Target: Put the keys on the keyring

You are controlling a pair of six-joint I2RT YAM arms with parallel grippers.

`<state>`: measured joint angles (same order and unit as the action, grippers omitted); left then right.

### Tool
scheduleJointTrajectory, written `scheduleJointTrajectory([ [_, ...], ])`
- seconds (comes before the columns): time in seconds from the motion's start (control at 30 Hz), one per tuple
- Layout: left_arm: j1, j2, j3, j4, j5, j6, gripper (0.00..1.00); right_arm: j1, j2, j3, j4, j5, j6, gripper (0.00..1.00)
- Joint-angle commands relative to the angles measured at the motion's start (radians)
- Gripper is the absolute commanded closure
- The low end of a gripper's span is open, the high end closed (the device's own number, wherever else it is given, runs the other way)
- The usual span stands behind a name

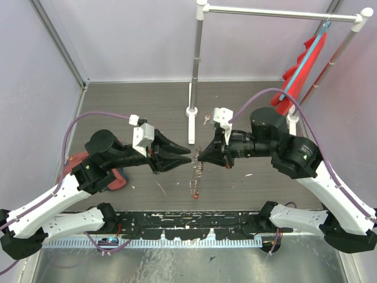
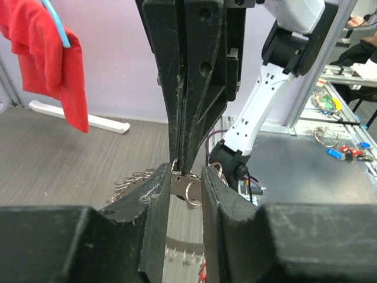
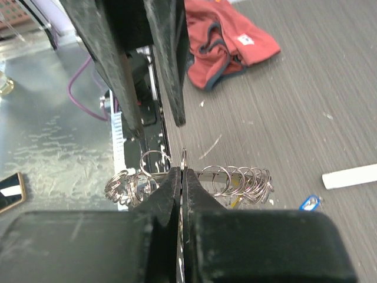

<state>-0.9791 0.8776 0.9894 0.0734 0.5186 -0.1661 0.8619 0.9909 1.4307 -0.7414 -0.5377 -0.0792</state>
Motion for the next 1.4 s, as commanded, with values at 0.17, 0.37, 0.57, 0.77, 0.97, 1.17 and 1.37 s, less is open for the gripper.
scheduleJointTrajectory([
  [0.17,-0.003,0.029,0.120,-0.266,-0.011,0.194,0.62,0.003,0.093,0.180,-0.313,0.086,-0.070,0.99],
  [0.37,-0.003,0.087,0.136,-0.308,0.015,0.237,0.57,0.003,0.163,0.239,-0.428,0.098,-0.074,0.99],
  [0.57,-0.003,0.136,0.149,-0.315,0.048,0.249,0.54,0.003,0.178,0.237,-0.430,0.075,-0.071,0.99],
  [0.77,-0.015,0.152,0.154,-0.316,0.058,0.258,0.52,0.003,0.175,0.229,-0.406,0.055,-0.067,0.99],
  [0.97,-0.033,0.165,0.159,-0.312,0.049,0.265,0.50,0.004,0.181,0.216,-0.391,0.037,-0.067,0.99],
  [1.17,-0.036,0.177,0.165,-0.308,0.038,0.273,0.50,0.003,0.174,0.208,-0.371,0.005,-0.067,0.99],
  [1.37,-0.040,0.191,0.169,-0.308,0.034,0.278,0.55,0.003,0.175,0.203,-0.371,-0.026,-0.076,0.99],
])
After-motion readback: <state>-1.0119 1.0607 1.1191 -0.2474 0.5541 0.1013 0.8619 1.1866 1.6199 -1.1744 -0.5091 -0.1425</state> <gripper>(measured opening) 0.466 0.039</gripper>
